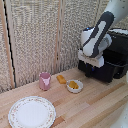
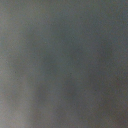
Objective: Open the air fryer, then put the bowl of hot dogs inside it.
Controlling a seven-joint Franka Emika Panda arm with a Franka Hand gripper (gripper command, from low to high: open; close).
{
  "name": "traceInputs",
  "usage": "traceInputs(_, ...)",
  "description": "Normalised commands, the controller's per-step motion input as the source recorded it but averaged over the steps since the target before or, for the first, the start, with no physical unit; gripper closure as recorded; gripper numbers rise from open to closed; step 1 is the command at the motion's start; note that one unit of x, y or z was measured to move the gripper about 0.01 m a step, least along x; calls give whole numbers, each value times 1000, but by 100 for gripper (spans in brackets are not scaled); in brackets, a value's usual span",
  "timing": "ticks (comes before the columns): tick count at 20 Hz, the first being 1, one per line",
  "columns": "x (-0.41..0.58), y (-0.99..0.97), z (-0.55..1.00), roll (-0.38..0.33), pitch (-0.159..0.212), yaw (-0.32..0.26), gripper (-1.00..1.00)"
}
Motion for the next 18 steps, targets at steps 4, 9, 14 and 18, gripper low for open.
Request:
traceInputs(4, 88, 66, -334, -22, 8, -35, 100)
traceInputs(9, 5, 123, -89, -8, 41, -33, -100)
traceInputs(14, 0, 136, 430, 3, 1, -49, -100)
traceInputs(18, 0, 236, 676, 0, -2, -30, -100)
